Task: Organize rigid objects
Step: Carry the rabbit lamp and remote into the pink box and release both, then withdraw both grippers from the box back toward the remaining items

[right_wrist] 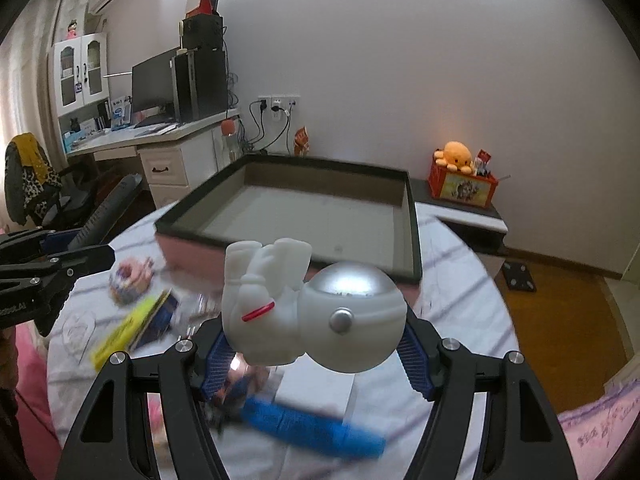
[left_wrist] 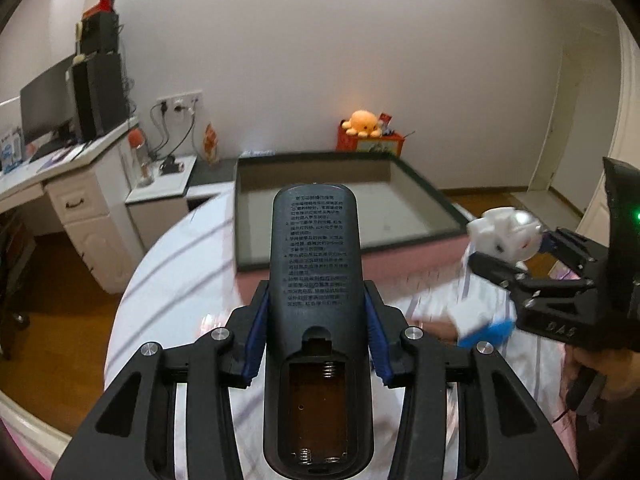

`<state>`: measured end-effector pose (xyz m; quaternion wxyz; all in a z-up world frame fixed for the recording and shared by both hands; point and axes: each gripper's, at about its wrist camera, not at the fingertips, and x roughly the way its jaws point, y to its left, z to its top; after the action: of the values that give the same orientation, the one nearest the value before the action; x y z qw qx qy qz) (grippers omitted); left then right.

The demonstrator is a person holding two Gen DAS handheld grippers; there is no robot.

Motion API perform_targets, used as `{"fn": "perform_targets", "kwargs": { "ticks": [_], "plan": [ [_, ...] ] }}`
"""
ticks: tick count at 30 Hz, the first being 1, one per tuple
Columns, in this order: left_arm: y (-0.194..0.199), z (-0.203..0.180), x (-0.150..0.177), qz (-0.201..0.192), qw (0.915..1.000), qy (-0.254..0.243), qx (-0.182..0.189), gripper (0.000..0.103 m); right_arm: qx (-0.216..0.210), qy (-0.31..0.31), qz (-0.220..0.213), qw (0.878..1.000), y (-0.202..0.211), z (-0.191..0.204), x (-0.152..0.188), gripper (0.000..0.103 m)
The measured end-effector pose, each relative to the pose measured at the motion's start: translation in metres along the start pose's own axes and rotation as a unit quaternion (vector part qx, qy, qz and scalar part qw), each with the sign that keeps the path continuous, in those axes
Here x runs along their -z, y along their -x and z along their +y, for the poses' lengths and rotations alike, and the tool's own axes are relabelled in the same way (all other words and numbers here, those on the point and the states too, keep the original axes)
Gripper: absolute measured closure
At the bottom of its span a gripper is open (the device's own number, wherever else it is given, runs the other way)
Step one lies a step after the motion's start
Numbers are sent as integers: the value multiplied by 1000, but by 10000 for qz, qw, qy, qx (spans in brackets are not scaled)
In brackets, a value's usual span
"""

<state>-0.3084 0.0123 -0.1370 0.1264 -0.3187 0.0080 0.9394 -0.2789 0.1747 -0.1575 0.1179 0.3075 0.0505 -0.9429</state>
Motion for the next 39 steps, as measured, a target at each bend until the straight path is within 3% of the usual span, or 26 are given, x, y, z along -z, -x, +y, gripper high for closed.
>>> {"fn": "perform_targets", "kwargs": {
  "ticks": [9, 18, 27, 29, 31, 39],
  "plan": [
    [-68, 6, -49, 174, 9998, 69, 31, 59, 49, -65, 189, 9998, -58, -11, -42, 32],
    [-123, 16, -52, 537, 9983, 217, -36, 59, 64, -112, 638, 9979, -111, -13, -45, 31],
    [-137, 12, -44, 654, 9972, 279, -217, 57, -46, -225, 879, 9959, -130, -15, -37, 31],
    [-130, 12, -45, 532, 9977, 320, -261, 49, -72, -268, 883, 9957, -131, -15, -38, 30],
    [-121, 15, -47, 358, 9981, 393, -316, 21, -57, -312, 843, 9959, -127, -16, -38, 27],
    [-63, 19, -47, -198, 9964, 584, -575, 5, -30, -534, 390, 9978, -77, -17, -47, 23]
  ]
}}
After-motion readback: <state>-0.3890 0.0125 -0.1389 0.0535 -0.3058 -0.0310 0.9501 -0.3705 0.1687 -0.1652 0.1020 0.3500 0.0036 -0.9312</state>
